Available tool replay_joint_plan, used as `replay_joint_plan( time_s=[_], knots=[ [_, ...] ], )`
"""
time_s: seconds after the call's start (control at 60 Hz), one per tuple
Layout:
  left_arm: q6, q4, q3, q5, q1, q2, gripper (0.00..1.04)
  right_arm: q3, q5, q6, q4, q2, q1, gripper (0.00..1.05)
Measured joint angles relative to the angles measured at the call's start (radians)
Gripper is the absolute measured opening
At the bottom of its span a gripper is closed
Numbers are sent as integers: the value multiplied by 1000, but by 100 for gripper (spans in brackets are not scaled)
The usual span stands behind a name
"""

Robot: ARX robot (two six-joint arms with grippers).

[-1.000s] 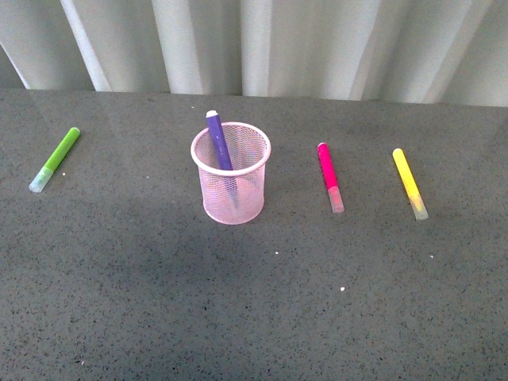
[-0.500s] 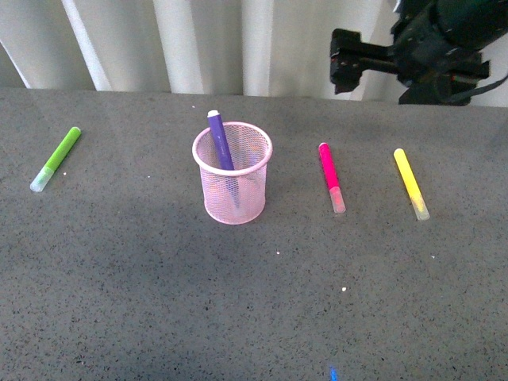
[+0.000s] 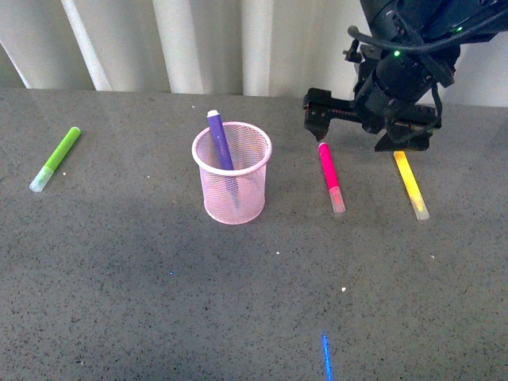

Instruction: Insert purple and pink pens into pink cup

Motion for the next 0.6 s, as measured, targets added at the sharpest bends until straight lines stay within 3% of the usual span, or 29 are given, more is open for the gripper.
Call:
replay_joint_plan(
  time_s=[0.45,0.6],
  knots=[
    [0,0,0,0,0,0,98,81,-21,12,-25,82,14,97],
    [0,0,0,0,0,0,98,80,-8,13,-18,88,13,72]
  ],
)
